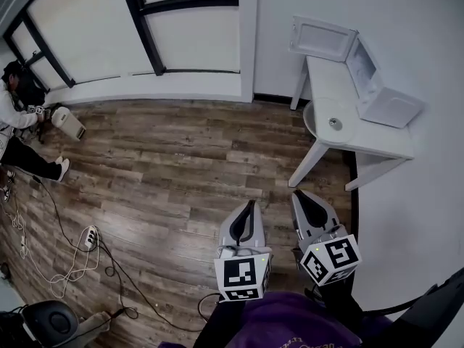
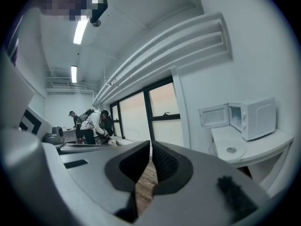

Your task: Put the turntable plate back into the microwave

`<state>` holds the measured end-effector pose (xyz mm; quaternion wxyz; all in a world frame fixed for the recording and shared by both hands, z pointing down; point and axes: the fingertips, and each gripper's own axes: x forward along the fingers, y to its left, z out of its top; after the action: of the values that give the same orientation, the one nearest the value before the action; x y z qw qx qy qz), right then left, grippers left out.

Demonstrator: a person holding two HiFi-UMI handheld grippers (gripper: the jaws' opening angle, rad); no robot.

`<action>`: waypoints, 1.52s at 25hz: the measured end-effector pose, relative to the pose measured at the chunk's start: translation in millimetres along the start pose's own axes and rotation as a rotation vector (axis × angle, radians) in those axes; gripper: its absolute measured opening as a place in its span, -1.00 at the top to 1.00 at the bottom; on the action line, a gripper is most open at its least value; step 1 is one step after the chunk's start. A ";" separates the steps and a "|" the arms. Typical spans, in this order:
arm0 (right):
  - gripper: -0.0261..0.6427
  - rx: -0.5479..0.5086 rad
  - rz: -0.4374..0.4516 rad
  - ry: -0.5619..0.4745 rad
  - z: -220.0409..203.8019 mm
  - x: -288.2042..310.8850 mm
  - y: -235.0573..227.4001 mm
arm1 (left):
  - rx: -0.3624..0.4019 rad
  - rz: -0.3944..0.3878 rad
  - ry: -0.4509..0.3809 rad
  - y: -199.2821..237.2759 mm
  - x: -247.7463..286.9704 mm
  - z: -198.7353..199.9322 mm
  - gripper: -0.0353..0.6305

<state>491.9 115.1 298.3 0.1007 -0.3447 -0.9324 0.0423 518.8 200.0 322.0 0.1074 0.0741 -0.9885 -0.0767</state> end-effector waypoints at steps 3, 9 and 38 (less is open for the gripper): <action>0.89 0.001 -0.002 -0.014 7.6 26.6 -1.7 | 0.002 0.005 -0.009 19.6 17.4 11.2 0.88; 0.89 0.008 -0.029 -0.025 15.9 67.4 -12.7 | 0.008 0.004 -0.007 47.9 46.7 19.4 0.88; 0.89 0.024 -0.065 0.054 67.8 329.0 -169.5 | 0.031 -0.038 0.043 131.5 327.6 92.2 0.88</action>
<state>125.5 200.1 309.4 0.1310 -0.3138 -0.9395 0.0410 164.7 287.7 320.8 0.1261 0.0963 -0.9854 -0.0620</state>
